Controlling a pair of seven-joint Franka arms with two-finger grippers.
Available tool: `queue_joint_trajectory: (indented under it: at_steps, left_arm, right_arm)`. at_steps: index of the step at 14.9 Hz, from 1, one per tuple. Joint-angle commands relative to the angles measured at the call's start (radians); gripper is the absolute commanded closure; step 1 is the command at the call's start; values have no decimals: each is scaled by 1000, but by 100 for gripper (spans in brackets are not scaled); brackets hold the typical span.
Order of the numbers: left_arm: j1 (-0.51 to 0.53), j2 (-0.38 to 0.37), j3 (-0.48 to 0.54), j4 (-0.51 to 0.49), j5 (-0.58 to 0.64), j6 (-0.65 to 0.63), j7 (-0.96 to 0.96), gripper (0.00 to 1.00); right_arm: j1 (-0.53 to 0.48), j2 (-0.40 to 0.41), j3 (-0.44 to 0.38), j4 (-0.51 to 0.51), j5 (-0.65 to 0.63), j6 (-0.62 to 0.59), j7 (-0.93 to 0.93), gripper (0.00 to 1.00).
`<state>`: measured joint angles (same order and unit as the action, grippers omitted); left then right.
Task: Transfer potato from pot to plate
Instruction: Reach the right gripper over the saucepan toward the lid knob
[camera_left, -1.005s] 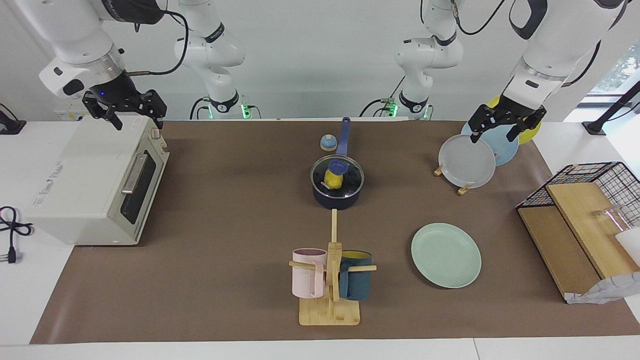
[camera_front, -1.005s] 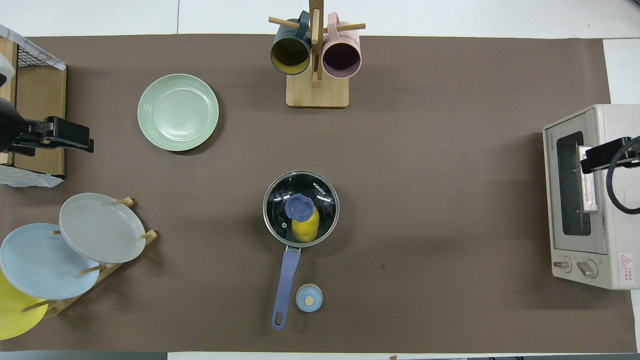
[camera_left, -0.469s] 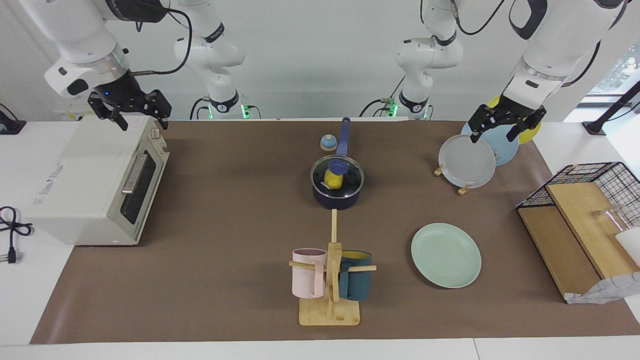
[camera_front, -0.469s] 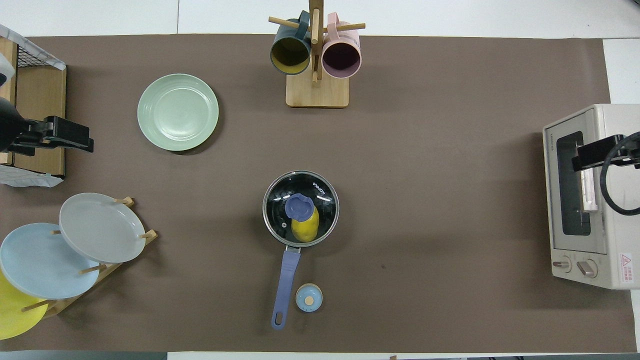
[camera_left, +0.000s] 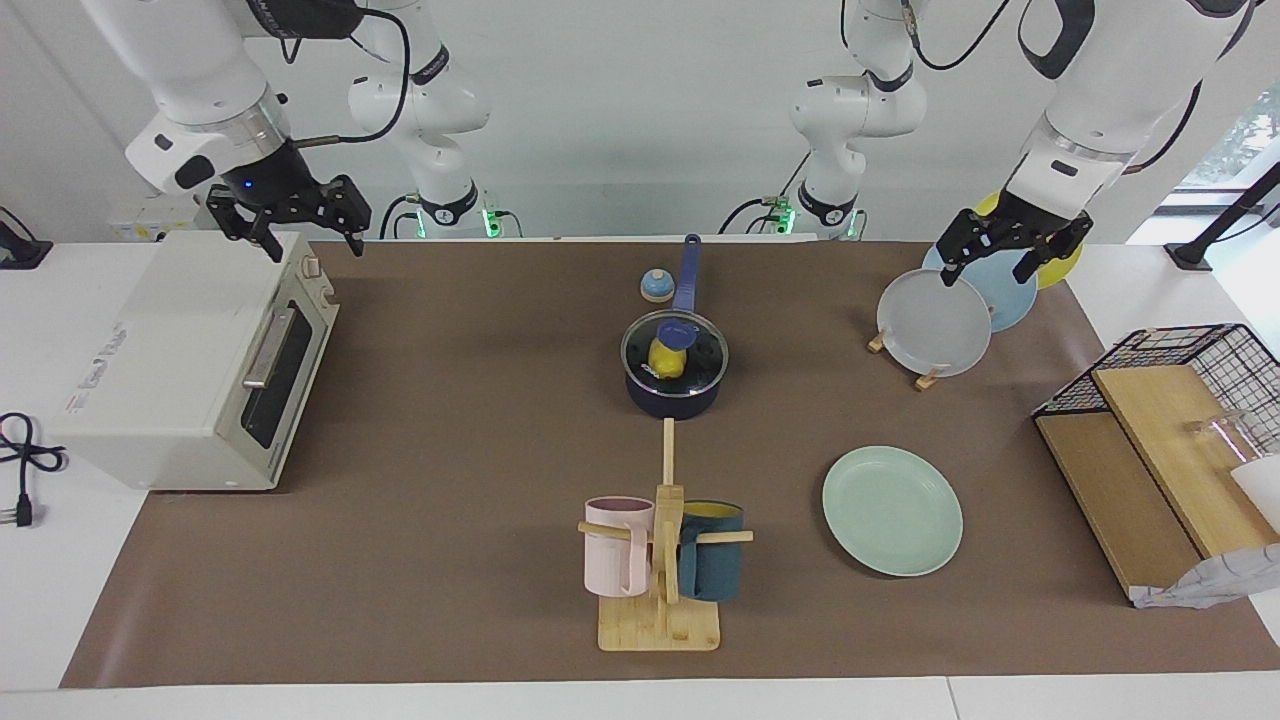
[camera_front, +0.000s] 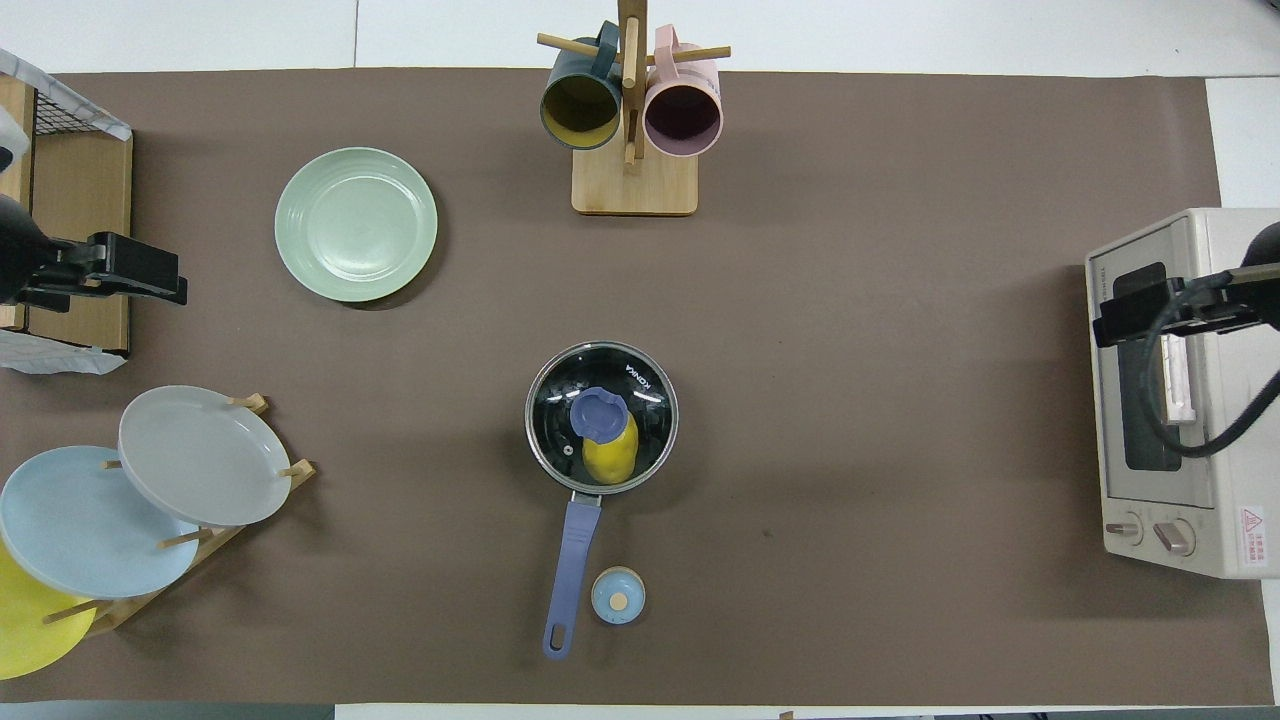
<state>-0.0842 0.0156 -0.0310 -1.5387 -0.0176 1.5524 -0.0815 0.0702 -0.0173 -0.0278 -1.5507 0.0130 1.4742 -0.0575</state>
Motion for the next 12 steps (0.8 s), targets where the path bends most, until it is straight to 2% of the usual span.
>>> queue_joint_trajectory:
  at_steps: [1,4,5,9,12]
  left_arm:
    - [-2,-17,5,-15,16,-11,3,0]
    - [-2,-17,5,-15,16,-11,3,0]
    - [-2,-17,5,-15,16,-11,3,0]
    - [-2,-17,5,-15,16,-11,3,0]
    - [-2,-17,5,-15,16,-11,3,0]
  right_arm:
    - [84,2,12,-31,8,61,94,0]
    - [219,39,11,-25,10,119,181,0]
    - [268,59,12,-25,9,142,264,0]
    - [454,232,12,73,7,237,502,0]
    - [571,273,12,49,5,365,619,0]
